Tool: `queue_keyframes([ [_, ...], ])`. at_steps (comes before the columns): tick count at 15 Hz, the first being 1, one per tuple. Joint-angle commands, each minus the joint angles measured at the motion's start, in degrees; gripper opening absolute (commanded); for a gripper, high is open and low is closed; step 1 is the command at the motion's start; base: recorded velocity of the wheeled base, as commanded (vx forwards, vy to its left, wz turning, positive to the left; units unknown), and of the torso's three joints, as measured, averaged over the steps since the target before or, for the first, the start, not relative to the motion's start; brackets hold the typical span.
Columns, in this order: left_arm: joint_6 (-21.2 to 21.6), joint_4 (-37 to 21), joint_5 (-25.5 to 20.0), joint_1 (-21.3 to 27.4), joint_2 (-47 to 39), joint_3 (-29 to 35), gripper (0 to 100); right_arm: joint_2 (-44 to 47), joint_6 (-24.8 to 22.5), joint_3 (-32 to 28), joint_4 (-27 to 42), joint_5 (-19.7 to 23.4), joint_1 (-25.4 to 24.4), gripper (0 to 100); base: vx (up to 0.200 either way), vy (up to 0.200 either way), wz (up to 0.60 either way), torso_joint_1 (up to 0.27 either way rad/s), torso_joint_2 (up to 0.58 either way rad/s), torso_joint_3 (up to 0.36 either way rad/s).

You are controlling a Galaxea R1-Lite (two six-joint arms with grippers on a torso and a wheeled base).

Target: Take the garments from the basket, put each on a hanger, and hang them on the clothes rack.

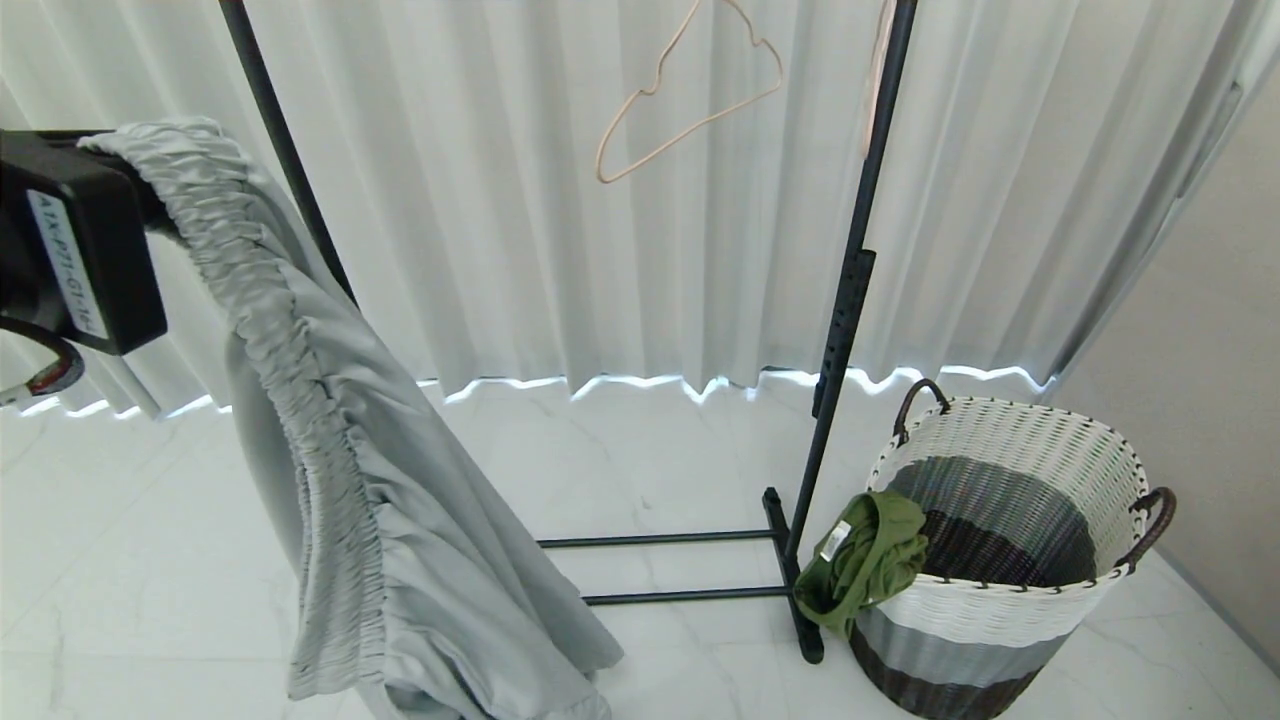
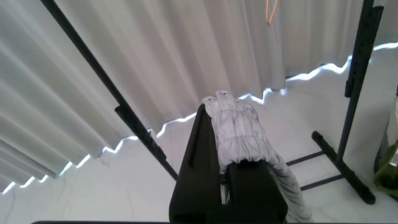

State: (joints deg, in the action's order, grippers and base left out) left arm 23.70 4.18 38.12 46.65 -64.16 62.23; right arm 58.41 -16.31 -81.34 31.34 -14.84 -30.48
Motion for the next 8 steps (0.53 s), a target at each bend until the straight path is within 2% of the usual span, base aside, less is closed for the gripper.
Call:
queue_keyframes([
  [1,-0.06,0.04,0.02,-0.16,0.61,-0.09,0,-0.4,-0.04,0.04,-0.05,-0.02,0.15,100,0.2,0.0,0.0,-0.012,0.0,0.007],
  [8,0.12,0.04,0.02,-0.25,0.35,0.17,0,-0.66,-0.04,0.12,-0.05,0.16,0.15,100,0.2,0.0,0.0,0.003,0.0,0.004],
])
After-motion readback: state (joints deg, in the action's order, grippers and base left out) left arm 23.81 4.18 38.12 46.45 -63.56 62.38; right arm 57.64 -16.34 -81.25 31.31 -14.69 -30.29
